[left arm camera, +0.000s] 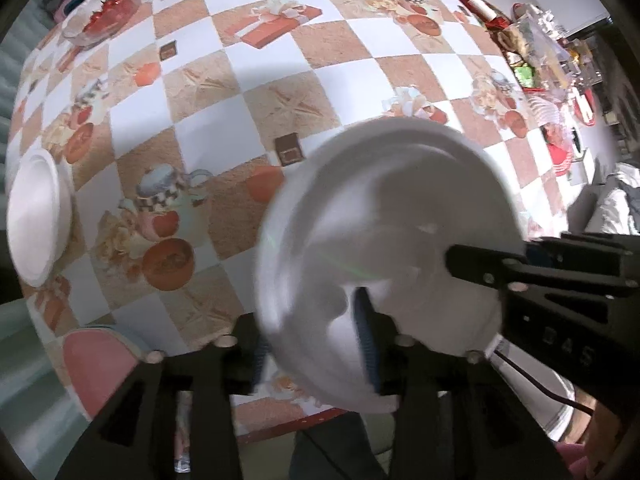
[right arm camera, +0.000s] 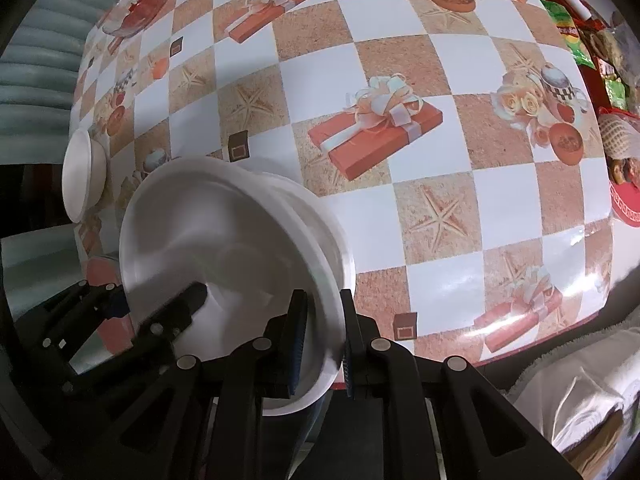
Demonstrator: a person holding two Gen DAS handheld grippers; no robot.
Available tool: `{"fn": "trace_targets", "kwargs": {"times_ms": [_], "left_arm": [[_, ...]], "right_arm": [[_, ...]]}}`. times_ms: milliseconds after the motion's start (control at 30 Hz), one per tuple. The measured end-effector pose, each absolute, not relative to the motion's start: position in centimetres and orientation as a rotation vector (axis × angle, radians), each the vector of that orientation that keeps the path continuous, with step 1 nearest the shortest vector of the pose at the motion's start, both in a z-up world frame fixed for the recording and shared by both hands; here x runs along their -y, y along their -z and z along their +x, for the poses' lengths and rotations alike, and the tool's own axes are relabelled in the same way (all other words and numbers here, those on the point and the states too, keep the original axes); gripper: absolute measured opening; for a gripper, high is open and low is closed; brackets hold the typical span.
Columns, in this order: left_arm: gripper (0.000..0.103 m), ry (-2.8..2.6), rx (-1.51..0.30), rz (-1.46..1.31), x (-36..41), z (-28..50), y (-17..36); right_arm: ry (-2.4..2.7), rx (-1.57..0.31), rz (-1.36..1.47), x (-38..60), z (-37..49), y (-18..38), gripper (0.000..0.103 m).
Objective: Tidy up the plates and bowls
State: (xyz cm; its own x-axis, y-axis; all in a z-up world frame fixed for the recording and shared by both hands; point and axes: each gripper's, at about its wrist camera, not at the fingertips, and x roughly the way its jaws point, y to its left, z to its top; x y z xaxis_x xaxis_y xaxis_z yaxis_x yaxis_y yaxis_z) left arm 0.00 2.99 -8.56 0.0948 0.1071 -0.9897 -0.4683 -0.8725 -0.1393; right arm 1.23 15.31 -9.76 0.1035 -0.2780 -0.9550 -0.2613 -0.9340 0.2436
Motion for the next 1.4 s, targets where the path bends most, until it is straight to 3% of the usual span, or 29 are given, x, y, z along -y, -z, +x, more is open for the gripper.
{"fn": "trace_targets", "kwargs": {"times_ms": [67,200,267,300,333,367,633,1100,1400], "left_arm": [[0.082,-1.858,-0.376,-1.935,-3.0,0.2,8.2],[0.086,-1.896,-0.44,-1.933,-2.5,0.3,8.0],[0.09,-1.902,-0.432,-1.951,-1.7,0.3,8.2],[0.093,-1.907,-0.427,-1.959,-1.4,0.2,8.2],[0.097,-1.907,-0.426,-1.974,-1.0,0.2,8.3],[0.103,-1.907,-0.416,-1.991,-0.4,0.1,8.3],[0.103,-1.997,-0.236,-2.031,3.9,-1.1,6.5],[0.103,-2.148,0.126,-2.12,13.9,-2.7,4.6],[0.103,-2.316,0.173,-2.144,19.8,-4.6,4.1]], "right_arm": [[2.017,0.55,2.336,-15.3,1.2,9.9,0.017],[1.99,0.539,2.37,-15.6,1.5,10.2,0.019],[1.996,0.543,2.375,-15.9,1.8,10.1,0.061],[2.013,0.56,2.362,-16.1,1.9,9.8,0.096],[2.033,0.572,2.347,-16.2,2.1,9.4,0.102],[2.045,0.574,2.34,-16.4,2.1,9.1,0.102],[2.089,0.526,2.323,-15.6,1.2,7.0,0.102],[2.009,0.262,2.173,-5.8,-4.1,4.3,0.102],[1.97,0.167,2.128,-0.3,-7.5,4.4,0.102]]}}
